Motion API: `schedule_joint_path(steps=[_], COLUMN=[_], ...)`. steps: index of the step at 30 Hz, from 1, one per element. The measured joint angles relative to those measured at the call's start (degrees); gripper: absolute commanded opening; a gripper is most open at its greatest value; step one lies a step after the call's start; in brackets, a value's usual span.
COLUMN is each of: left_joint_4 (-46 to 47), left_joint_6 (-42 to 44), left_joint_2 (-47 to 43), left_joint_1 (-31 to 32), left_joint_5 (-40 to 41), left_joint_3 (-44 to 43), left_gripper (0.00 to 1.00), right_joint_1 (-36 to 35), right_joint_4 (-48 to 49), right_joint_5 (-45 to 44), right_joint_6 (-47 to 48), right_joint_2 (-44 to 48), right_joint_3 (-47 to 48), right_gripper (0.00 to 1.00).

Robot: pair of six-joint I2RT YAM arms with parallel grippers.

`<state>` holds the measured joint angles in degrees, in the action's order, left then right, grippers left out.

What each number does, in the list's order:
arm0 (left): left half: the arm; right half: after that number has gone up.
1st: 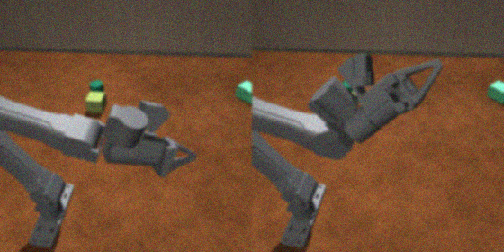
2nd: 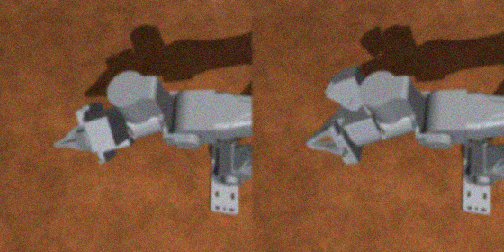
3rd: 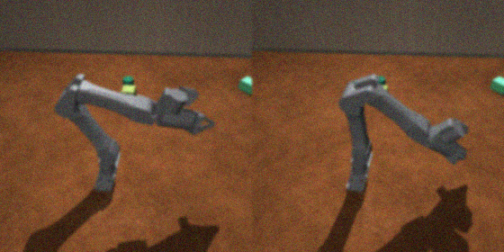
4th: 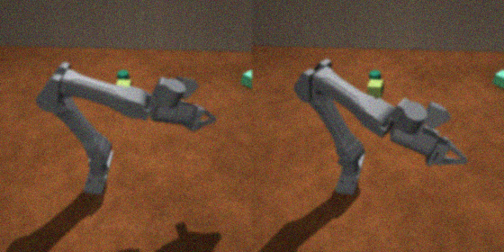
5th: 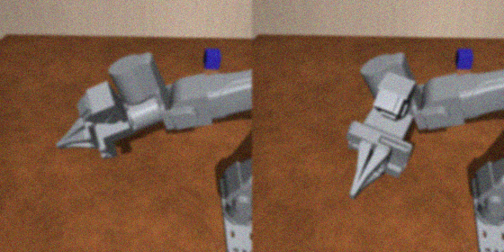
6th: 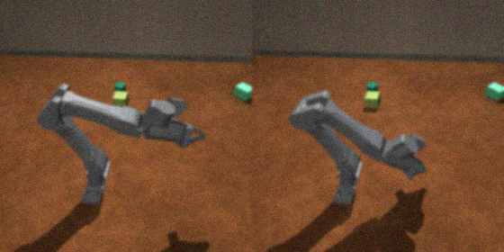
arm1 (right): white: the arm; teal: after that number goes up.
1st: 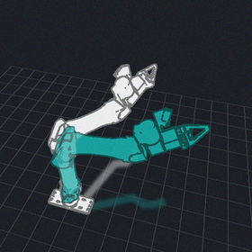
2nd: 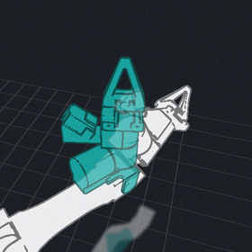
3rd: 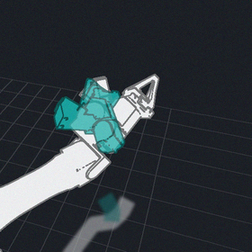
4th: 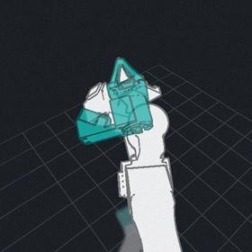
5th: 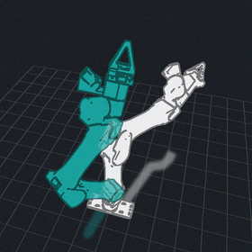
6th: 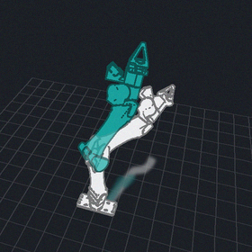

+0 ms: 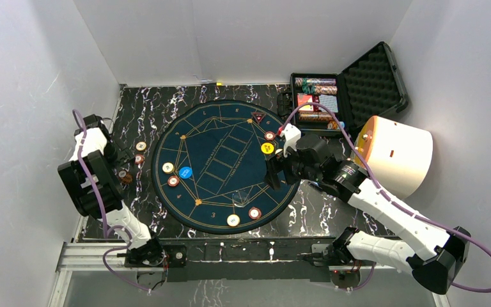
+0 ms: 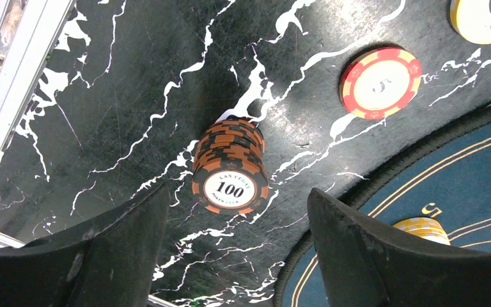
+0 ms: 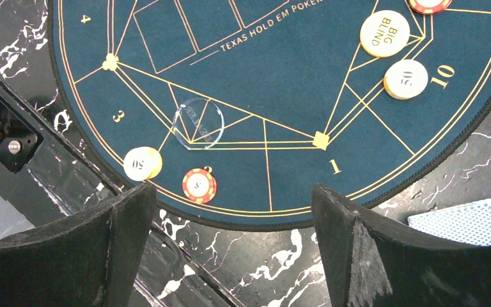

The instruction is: Distribute texas hold em gaming equipment

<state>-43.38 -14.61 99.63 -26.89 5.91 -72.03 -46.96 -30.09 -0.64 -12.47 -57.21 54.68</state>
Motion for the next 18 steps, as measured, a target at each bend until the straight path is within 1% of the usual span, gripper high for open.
schedule_joint_path(steps=[5, 9, 12, 16, 18], left_joint_4=[0.3, 0.7, 1.0, 1.1, 1.1], left_joint_6=[0.3, 0.5, 0.5, 0.5, 0.5], left_joint_2=[1.2, 2.2, 3.0, 3.3, 3.3], left_joint_1=[-0.1, -0.5, -0.8, -0.8, -0.8], left_joint_5=[-0.3, -0.4, -0.5, -0.7, -0.7], left_joint_3=[0.0, 0.0, 0.0, 0.0, 0.0], left_gripper=[0.64, 0.61, 0.55, 0.5, 0.49], right_joint_1=[-0.1, -0.1, -0.3, -0.4, -0.4], right_joint_4=[0.2, 0.2, 0.2, 0.2, 0.2], right_joint_5=[0.0, 0.0, 0.0, 0.0, 0.0], right_joint_6=[0.0, 0.0, 0.0, 0.0, 0.0], right_joint_2=[0.0, 0.0, 0.0, 0.0, 0.0], right_joint_3=[0.0, 0.0, 0.0, 0.0, 0.0], right_gripper=[0.98, 0.98, 0.98, 0.98, 0.98])
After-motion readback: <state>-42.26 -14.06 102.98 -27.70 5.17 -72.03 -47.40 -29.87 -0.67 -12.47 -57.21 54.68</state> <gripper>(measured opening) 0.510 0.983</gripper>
